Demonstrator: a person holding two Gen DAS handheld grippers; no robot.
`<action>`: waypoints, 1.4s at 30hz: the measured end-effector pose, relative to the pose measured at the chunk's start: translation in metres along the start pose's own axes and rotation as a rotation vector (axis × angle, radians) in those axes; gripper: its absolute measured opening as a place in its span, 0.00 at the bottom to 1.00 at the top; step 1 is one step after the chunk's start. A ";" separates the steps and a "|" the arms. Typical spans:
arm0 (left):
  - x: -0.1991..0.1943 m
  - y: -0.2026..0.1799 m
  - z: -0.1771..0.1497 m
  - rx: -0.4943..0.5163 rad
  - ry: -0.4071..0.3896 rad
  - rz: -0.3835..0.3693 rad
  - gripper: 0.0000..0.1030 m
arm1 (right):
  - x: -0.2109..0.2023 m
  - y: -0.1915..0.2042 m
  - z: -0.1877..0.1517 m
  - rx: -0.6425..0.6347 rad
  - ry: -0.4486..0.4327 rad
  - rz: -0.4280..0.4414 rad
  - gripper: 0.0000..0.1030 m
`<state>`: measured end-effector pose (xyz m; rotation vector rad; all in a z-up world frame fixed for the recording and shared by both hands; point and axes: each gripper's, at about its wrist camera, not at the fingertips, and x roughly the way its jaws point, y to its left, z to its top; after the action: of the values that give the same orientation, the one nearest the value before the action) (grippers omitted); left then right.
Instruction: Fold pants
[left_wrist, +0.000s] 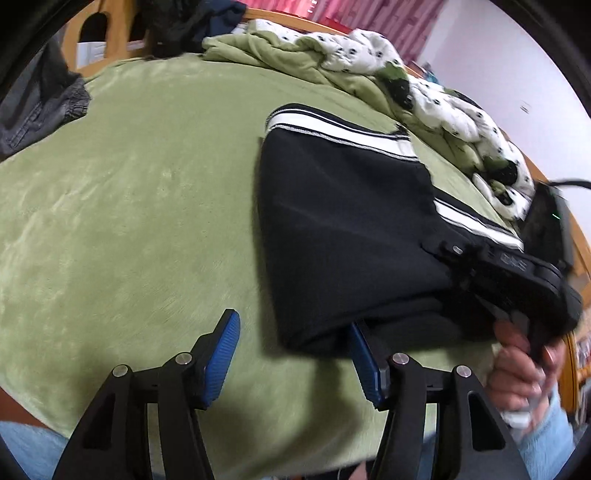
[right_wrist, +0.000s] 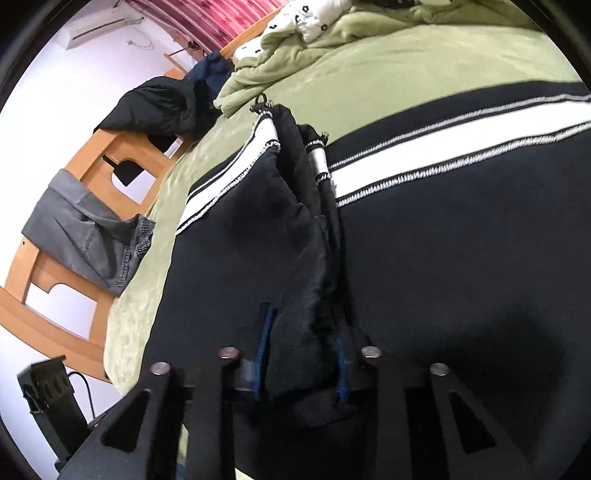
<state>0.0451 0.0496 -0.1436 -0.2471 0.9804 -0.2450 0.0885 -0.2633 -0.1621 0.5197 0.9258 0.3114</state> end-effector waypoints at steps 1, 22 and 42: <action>0.003 -0.001 -0.001 -0.018 -0.013 0.022 0.54 | -0.005 0.001 0.000 -0.004 -0.018 0.006 0.22; 0.004 -0.057 -0.021 0.117 -0.043 0.072 0.60 | -0.118 -0.105 -0.014 0.009 -0.204 -0.179 0.19; 0.014 -0.081 0.008 0.145 0.071 -0.058 0.60 | -0.102 -0.070 -0.052 -0.323 -0.115 -0.387 0.22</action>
<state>0.0519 -0.0306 -0.1242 -0.1352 1.0212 -0.3785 -0.0097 -0.3539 -0.1572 0.0561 0.8243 0.0751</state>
